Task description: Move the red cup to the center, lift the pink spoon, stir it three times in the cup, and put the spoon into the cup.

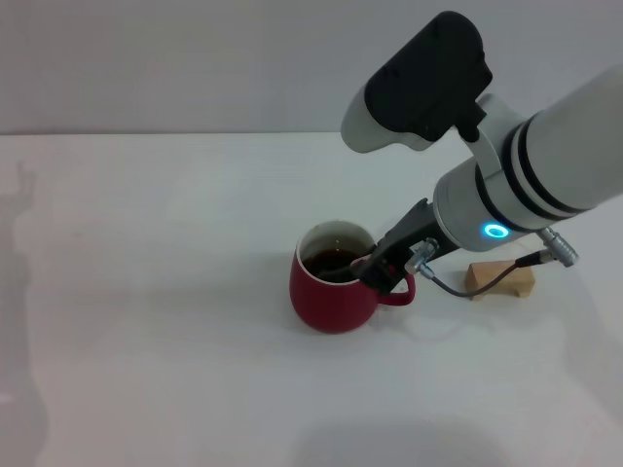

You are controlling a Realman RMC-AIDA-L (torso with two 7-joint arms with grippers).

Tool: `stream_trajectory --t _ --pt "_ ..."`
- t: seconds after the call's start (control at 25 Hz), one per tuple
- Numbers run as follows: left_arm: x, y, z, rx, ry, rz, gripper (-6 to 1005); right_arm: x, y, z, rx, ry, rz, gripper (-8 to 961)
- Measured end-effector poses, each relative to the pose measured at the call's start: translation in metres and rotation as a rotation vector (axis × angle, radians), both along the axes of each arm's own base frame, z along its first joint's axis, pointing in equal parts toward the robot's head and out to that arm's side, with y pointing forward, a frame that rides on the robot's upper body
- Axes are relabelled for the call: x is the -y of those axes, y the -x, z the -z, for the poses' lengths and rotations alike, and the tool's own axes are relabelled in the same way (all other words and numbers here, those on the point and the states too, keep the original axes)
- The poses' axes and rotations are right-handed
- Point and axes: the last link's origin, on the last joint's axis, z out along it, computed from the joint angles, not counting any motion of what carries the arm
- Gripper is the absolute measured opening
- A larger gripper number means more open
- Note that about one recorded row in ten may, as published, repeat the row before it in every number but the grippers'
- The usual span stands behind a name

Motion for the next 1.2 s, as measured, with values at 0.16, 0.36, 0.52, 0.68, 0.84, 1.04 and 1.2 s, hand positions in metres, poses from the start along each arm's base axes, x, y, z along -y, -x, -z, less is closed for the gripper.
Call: stream_trajectory --t 0.16,0.36,0.52,0.68,0.84,1.04,1.2 --pt "0.001 0.0 0.0 0.0 -0.001 -0.001 843 -0.003 -0.005 0.001 -0.001 -0.01 0.011 144" --pt "0.001 0.0 0.0 0.0 -0.003 0.001 843 -0.006 -0.008 0.004 -0.003 -0.011 0.017 187" --pt "0.0 -0.001 -0.001 0.0 -0.004 0.003 843 -0.006 -0.002 0.002 -0.017 -0.023 -0.016 310" --pt "0.0 -0.001 -0.001 -0.001 -0.005 0.005 843 -0.006 0.005 -0.002 -0.026 -0.058 -0.071 422" --pt "0.0 -0.001 -0.001 -0.001 -0.006 0.005 843 -0.007 0.012 -0.005 -0.025 -0.18 -0.218 478" --pt "0.0 -0.001 -0.001 -0.002 -0.009 0.007 843 -0.008 0.009 -0.004 -0.103 -0.381 -0.416 478" --pt "0.001 -0.001 -0.001 -0.003 -0.009 0.006 843 -0.013 -0.004 -0.009 -0.239 -0.535 -0.475 478"
